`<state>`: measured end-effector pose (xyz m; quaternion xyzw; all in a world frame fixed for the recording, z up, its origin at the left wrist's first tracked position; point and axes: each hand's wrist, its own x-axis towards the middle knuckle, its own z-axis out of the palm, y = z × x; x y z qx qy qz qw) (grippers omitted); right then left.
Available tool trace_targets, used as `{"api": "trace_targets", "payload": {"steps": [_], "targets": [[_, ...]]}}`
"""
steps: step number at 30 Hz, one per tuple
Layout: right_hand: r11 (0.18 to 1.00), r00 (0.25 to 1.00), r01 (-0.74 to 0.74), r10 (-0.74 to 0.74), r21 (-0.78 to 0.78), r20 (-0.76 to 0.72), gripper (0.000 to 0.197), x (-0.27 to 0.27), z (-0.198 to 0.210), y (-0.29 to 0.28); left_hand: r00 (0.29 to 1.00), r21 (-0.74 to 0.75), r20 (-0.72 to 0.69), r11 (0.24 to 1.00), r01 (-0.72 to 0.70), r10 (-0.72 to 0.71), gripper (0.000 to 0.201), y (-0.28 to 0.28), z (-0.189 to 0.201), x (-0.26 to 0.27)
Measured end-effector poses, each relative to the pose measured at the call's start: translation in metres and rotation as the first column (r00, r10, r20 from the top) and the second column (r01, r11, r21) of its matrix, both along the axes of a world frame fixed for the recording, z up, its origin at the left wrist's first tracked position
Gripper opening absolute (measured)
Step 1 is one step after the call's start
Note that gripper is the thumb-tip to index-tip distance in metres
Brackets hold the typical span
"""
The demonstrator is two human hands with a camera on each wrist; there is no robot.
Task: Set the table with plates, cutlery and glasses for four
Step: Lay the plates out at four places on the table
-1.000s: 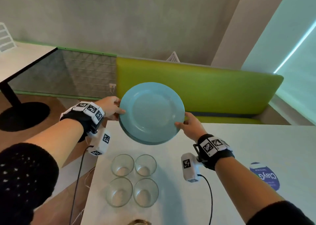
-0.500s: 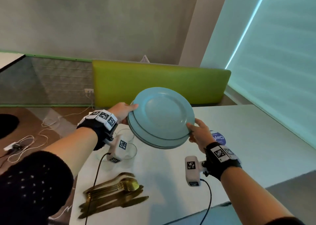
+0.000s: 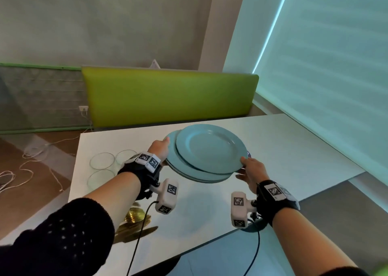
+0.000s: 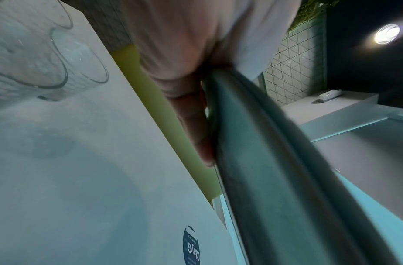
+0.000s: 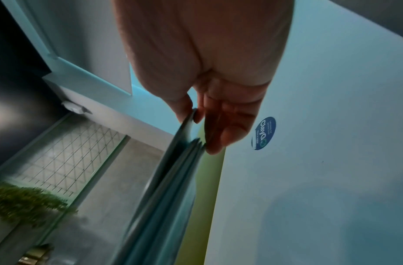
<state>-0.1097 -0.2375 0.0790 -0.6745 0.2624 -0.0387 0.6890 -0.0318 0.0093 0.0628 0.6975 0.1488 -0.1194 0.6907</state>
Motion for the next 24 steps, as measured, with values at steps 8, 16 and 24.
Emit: {"api": "trace_targets", "payload": {"steps": [8, 16, 24], "targets": [[0.955, 0.969, 0.244, -0.235, 0.17, -0.072, 0.034, 0.015, -0.024, -0.059, 0.994, 0.202, 0.014, 0.973, -0.113, 0.112, 0.055, -0.007, -0.044, 0.05], [0.905, 0.918, 0.389, -0.365, 0.174, -0.152, 0.036, 0.02, -0.062, -0.093, 0.962, 0.32, -0.008, 0.912, -0.256, 0.273, 0.053, 0.009, -0.029, 0.049], [0.886, 0.884, 0.437, -0.391, 0.156, -0.257, 0.035, 0.0, -0.111, -0.063, 0.967, 0.346, 0.015, 0.906, -0.245, 0.256, 0.051, 0.024, -0.032, 0.063]]}}
